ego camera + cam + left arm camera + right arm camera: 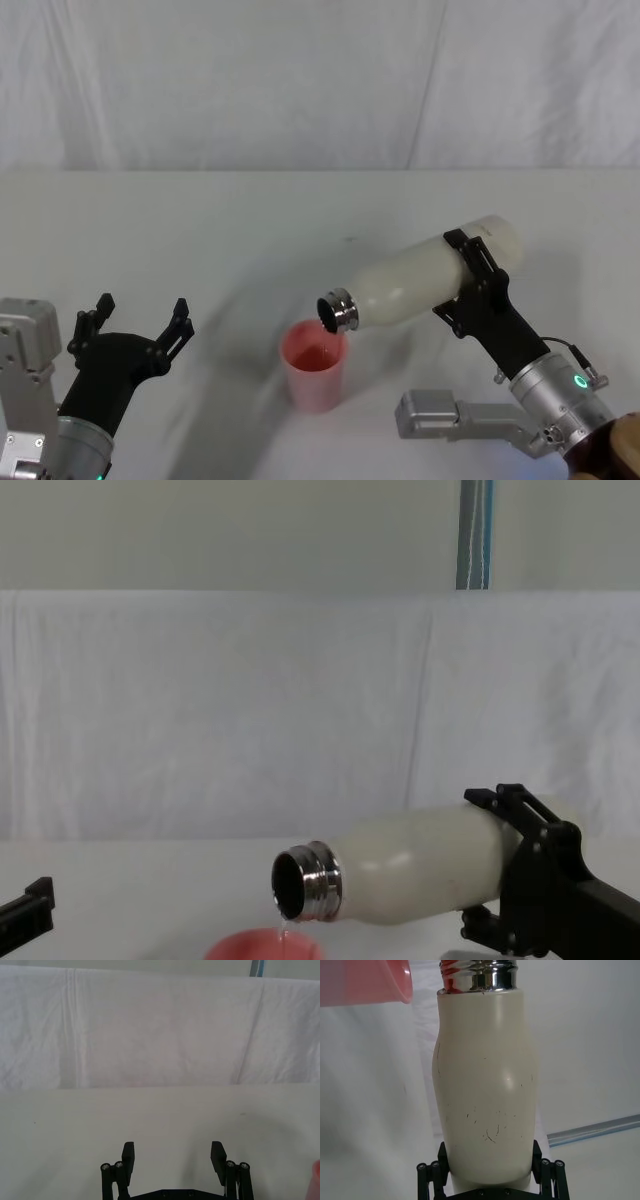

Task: Grasp the thermos with one hand and pour water into the cup lid.

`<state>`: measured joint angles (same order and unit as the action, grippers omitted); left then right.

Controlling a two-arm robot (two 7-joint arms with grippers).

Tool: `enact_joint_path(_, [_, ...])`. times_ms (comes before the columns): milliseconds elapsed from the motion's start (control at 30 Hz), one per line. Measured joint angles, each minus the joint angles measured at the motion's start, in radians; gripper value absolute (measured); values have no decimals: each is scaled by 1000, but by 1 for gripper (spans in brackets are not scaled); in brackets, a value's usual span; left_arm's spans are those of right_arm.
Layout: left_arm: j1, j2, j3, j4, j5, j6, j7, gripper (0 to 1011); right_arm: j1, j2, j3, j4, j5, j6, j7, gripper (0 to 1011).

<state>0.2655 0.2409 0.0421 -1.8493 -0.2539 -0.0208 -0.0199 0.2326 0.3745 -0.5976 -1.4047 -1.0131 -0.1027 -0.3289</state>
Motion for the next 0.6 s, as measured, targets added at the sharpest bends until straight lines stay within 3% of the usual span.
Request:
enact_joint_path(167, [0,0,0,0,0,0,0,1001,-7,-2,11,-9,26,-9,14,957])
enact_joint_path(600, [0,0,0,0,0,0,0,1001,-43,-28,80,-51,193,-63,109,957])
